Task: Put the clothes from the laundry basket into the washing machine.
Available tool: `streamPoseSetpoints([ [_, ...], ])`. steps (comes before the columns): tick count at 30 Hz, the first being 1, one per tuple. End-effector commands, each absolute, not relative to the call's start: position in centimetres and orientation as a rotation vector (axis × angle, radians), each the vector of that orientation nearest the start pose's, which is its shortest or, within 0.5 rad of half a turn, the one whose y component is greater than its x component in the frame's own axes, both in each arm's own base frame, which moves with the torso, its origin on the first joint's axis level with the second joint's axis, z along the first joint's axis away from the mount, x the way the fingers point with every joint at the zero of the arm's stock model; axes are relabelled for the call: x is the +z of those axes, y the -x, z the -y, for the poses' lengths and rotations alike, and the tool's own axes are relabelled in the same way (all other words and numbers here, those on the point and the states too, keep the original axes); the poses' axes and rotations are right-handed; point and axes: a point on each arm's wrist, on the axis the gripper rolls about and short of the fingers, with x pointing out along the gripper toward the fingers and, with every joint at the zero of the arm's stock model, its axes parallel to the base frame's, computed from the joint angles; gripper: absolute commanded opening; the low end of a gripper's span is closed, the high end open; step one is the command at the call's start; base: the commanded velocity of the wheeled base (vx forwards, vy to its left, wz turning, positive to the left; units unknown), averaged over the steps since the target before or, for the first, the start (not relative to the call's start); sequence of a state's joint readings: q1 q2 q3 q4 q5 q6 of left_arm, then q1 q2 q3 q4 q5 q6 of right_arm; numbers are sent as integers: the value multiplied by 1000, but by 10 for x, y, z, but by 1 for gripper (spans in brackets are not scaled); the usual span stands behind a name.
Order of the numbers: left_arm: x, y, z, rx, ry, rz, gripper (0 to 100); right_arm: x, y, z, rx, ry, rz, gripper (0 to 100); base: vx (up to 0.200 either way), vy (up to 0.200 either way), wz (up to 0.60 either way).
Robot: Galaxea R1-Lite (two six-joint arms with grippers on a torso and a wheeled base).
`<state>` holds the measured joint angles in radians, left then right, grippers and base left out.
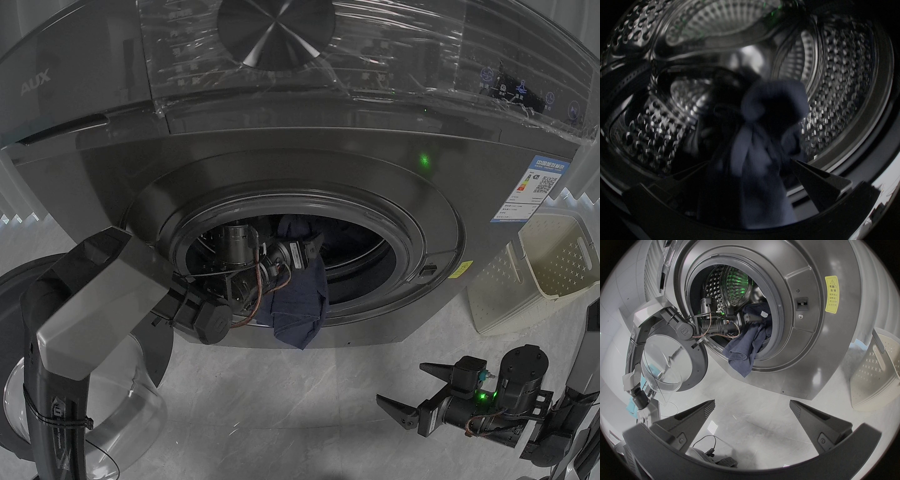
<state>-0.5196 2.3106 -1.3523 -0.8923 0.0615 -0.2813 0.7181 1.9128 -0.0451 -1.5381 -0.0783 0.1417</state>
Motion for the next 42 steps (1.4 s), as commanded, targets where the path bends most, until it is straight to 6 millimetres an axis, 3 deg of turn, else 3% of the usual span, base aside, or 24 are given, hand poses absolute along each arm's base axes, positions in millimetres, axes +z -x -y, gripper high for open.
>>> streamPoseSetpoints([
  [1,109,-388,226,-485,219,-226,100,60,-165,-143,612,-9,-357,100,0,0,0],
  [8,77,-392,236,-488,129,-288,100,60,-163,-146,633,-9,-355,100,0,0,0],
  [9,79,-394,237,-488,132,-277,0,60,-162,-147,636,-8,-356,100,0,0,0],
  [16,103,-411,246,-495,195,-154,0,60,-162,-147,636,-8,-356,100,0,0,0],
  [23,118,-455,240,-328,280,62,0,62,-164,-148,639,-13,-346,100,0,0,0],
  [29,119,-466,237,-306,300,108,0,61,-163,-148,638,-19,-352,100,0,0,0],
  [33,137,-471,239,-313,329,191,0,61,-163,-148,636,-20,-354,100,0,0,0],
  [38,141,-472,238,-313,337,210,0,61,-163,-148,638,-20,-354,100,0,0,0],
  [42,156,-473,237,-316,354,263,0,61,-163,-147,636,-19,-355,100,0,0,0],
])
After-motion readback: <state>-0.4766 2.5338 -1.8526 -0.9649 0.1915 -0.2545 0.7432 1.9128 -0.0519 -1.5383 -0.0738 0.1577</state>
